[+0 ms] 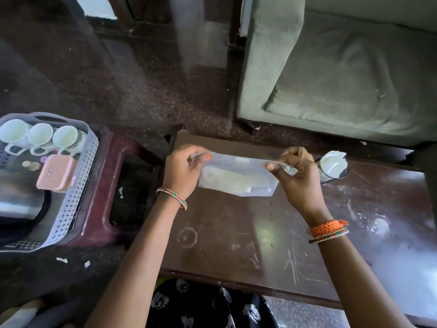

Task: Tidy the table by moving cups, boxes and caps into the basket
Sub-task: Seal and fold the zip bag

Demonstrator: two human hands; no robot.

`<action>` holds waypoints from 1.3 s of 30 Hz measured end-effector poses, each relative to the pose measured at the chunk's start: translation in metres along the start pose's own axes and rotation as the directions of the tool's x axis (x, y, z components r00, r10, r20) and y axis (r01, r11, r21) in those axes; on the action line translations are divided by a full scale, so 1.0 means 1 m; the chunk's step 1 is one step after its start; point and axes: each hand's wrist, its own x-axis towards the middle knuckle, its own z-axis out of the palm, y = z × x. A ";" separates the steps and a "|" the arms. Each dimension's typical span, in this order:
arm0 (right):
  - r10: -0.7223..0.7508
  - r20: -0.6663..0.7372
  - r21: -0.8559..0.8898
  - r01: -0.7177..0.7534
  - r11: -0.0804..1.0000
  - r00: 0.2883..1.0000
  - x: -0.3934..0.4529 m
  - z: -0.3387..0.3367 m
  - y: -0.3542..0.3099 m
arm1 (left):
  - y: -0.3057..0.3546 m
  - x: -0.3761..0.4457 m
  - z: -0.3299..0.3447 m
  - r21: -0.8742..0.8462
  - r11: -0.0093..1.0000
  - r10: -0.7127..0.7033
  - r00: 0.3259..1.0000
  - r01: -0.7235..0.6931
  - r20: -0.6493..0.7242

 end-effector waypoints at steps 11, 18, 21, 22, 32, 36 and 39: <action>0.164 0.099 0.449 -0.191 0.873 0.981 0.013 0.096 -0.061 | -0.047 0.004 -0.059 -0.272 0.946 -0.262 0.907 0.175 -0.330; 0.121 0.594 0.393 -0.419 0.819 0.795 0.016 0.168 -0.094 | -0.086 0.021 -0.150 -0.176 0.969 -0.233 0.873 0.173 -0.427; 0.139 0.550 0.425 -0.419 0.802 0.823 0.032 0.213 -0.122 | -0.103 0.024 -0.194 -0.339 0.891 -0.437 0.770 0.301 -0.465; 0.136 0.534 0.439 -0.411 0.799 0.835 0.040 0.231 -0.132 | -0.111 0.023 -0.208 -0.433 0.847 -0.501 0.737 0.309 -0.453; 0.109 0.329 0.481 -0.266 0.835 0.938 0.081 0.419 -0.210 | -0.141 0.036 -0.288 -0.030 0.993 -0.094 0.606 0.115 -0.790; 0.098 0.306 0.321 -0.199 0.926 0.947 0.073 0.464 -0.216 | -0.157 0.063 -0.289 0.218 0.928 -0.115 0.789 0.301 -0.603; 0.128 0.402 0.174 -0.213 0.961 0.907 0.072 0.479 -0.214 | -0.185 0.073 -0.283 0.391 0.805 -0.234 0.844 0.446 -0.482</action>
